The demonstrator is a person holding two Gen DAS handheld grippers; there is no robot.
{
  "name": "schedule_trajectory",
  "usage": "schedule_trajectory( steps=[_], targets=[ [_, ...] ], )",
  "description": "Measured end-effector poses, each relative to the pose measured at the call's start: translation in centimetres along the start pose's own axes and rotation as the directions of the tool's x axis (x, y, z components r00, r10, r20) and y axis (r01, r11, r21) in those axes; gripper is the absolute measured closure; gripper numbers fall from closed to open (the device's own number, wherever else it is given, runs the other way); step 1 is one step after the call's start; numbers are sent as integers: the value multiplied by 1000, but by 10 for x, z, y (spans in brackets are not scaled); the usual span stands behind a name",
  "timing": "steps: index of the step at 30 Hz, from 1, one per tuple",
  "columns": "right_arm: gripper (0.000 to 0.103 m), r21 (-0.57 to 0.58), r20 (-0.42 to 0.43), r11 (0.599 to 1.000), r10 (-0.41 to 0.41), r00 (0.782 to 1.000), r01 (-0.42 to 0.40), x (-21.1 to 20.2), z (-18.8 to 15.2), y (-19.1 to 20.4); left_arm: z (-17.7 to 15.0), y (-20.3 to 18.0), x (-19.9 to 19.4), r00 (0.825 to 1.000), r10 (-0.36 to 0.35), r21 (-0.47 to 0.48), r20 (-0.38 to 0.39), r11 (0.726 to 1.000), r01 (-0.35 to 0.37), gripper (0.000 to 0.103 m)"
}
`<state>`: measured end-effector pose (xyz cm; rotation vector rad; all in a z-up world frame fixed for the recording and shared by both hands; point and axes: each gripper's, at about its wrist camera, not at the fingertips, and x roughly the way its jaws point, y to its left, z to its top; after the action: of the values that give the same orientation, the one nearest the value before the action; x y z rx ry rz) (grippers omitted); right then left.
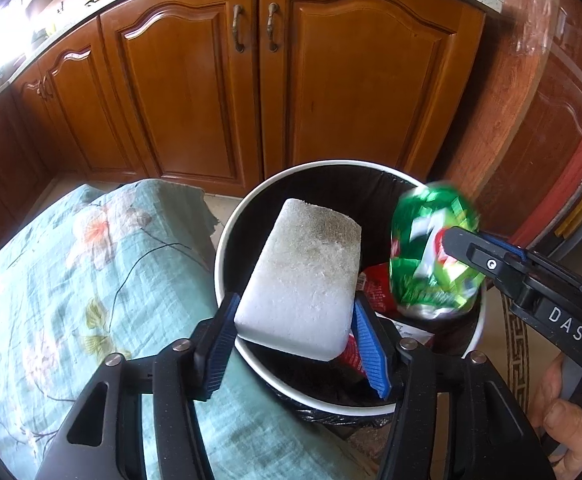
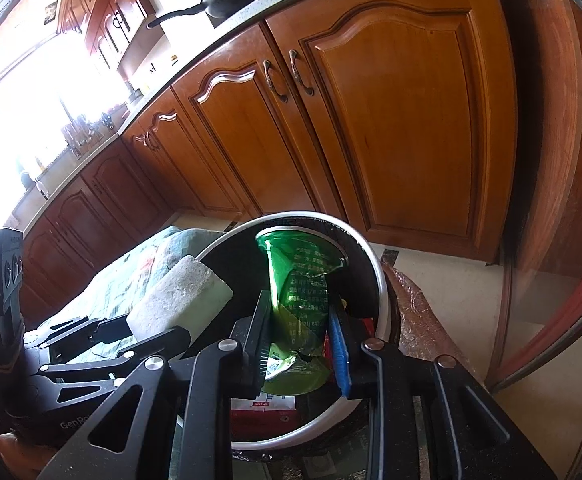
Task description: Collect trash
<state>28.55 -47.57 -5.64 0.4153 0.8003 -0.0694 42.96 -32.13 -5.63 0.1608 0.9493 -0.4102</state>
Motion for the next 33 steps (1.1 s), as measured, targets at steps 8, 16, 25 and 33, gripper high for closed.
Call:
schedule_trajectory(
  steps=[8,16,25,33],
  targets=[
    [56,32,33,999,19,999,-20,-11,3,-2,-6,12,-19,999,-1,-31,37,1000,2,35],
    [15,19,88,999,42,995,-43,-38,-10,18,-45,37,-60,995,-24,-133,100,990,37,27],
    [5,11,122,998,66,990,-68,-70,-50,51,-124,61,-122,974,-6,-212,228,976,56,16],
    [3,-36,135,996,86,987,-82,-91,-87,94,-177,81,-164,962,30,-265,272,963,45,14]
  ],
)
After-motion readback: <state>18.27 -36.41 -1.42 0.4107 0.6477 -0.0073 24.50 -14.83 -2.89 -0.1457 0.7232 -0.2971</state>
